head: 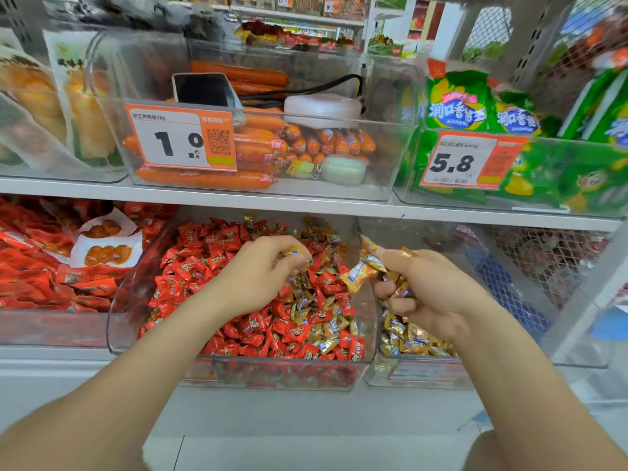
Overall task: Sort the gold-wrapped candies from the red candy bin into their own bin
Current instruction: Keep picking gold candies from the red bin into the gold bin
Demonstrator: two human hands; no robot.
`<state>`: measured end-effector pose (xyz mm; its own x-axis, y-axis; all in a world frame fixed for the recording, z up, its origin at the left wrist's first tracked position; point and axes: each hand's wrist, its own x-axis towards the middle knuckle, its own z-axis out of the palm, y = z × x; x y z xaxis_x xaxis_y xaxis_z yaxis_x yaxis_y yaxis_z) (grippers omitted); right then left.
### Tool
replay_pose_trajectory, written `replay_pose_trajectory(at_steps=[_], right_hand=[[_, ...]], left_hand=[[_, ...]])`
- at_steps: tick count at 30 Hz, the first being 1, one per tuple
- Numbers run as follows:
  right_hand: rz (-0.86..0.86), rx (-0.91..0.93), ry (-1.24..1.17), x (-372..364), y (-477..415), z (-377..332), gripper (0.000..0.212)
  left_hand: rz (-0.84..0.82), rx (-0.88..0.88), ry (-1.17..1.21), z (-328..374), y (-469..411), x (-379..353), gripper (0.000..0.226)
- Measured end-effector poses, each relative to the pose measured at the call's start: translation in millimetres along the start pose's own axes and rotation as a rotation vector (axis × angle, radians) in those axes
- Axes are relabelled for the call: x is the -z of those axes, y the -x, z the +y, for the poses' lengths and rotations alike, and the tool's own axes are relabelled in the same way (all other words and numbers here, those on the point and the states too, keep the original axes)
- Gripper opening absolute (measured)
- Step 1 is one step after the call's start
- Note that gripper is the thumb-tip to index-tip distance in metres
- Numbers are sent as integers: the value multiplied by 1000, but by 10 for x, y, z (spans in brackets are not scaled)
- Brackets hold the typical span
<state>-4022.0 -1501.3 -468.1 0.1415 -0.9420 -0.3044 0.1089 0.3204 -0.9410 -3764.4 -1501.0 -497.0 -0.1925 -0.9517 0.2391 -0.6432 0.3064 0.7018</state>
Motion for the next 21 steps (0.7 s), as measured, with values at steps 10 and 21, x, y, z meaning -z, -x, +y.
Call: replay_pose_trajectory(at_steps=[10, 21], right_hand=[[506, 268, 660, 1190, -159, 182, 14], [269, 318, 689, 1766, -80, 275, 20]], left_hand=[[-26, 239, 593, 990, 179, -560, 23], [-272, 185, 42, 1401, -581, -1785, 71]])
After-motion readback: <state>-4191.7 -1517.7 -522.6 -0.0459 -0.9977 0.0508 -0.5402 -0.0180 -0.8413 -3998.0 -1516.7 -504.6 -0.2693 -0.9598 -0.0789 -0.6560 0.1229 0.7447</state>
